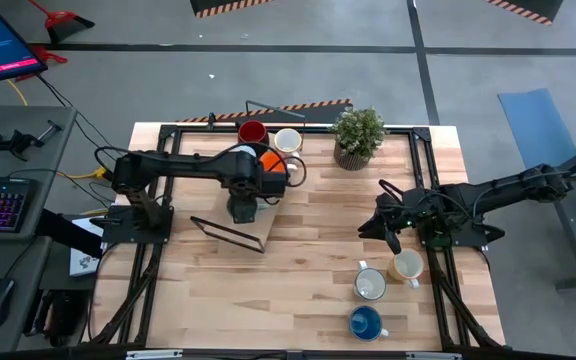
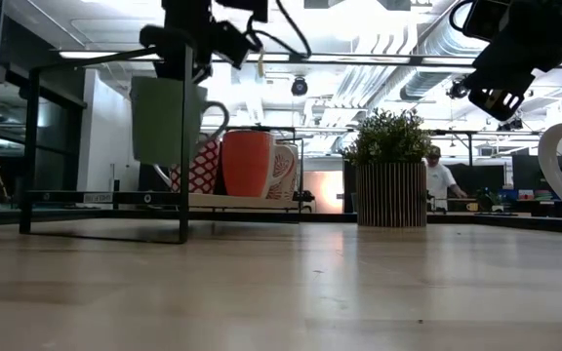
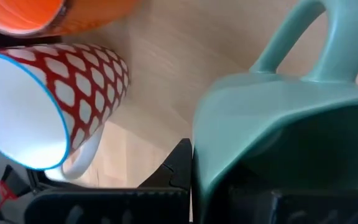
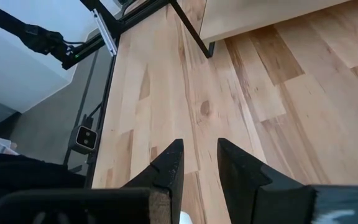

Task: Place coffee mugs
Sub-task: Put the light blue cup on the shelf

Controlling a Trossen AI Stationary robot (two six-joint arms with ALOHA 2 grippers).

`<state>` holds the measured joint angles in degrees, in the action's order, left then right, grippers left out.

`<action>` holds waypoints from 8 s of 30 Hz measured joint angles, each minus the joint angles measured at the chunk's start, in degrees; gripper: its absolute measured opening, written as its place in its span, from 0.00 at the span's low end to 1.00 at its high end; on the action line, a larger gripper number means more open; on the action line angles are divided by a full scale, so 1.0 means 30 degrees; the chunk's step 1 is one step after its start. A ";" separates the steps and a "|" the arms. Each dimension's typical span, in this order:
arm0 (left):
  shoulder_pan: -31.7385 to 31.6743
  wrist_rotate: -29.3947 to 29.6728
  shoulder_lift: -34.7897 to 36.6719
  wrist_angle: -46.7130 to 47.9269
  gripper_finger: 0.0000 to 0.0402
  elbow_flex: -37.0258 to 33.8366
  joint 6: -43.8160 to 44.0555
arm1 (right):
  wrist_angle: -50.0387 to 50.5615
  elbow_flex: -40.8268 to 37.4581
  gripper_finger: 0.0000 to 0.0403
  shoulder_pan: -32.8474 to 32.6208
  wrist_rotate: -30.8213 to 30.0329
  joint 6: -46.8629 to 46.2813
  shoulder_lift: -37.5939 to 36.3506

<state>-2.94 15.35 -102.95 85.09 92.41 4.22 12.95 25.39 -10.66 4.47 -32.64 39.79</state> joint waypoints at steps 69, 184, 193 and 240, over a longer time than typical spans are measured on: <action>-0.1638 -0.1924 0.1224 -0.3882 0.13 -0.1407 -0.1559 | -0.0114 0.0000 0.19 0.0000 -0.0007 -0.0678 -0.0007; 1.5986 0.4068 1.0933 -3.8392 0.13 -2.1679 0.9714 | -0.4363 1.6298 0.19 0.4343 0.0287 0.9067 2.2163; 1.5986 0.4316 1.0933 -3.8314 0.13 -2.1679 0.8556 | -0.3626 1.6262 0.19 0.4157 0.0010 0.8821 2.2163; 1.5986 0.5198 1.0926 -3.8159 0.13 -2.1701 0.8534 | -0.5299 1.6260 0.03 0.4240 0.0516 0.9194 2.3431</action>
<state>45.01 30.94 -70.17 -29.39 27.31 29.82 -2.95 74.17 2.07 6.02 -5.06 110.08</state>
